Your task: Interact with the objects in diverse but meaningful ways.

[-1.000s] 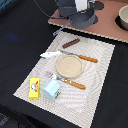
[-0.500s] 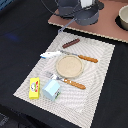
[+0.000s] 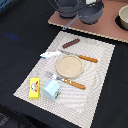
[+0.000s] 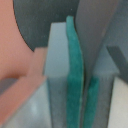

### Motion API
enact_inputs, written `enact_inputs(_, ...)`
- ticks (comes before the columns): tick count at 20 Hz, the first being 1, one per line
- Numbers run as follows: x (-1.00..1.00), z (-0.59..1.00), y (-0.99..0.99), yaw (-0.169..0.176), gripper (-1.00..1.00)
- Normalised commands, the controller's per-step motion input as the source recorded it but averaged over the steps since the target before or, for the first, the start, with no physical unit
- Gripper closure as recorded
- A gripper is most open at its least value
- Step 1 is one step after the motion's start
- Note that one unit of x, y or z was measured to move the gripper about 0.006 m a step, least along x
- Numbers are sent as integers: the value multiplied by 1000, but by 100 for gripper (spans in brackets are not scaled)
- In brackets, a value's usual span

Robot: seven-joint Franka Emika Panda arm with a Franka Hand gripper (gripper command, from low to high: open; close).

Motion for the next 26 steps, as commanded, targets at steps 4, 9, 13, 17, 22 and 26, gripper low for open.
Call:
enact_inputs(4, 647, 433, 538, 0, 100)
enact_inputs(9, 630, 434, 554, 0, 100)
enact_inputs(13, 585, 406, 584, 0, 100)
enact_inputs(17, 541, 366, 603, 0, 100)
enact_inputs(22, 503, 315, 621, 0, 100)
enact_inputs(26, 399, 119, 716, 0, 100)
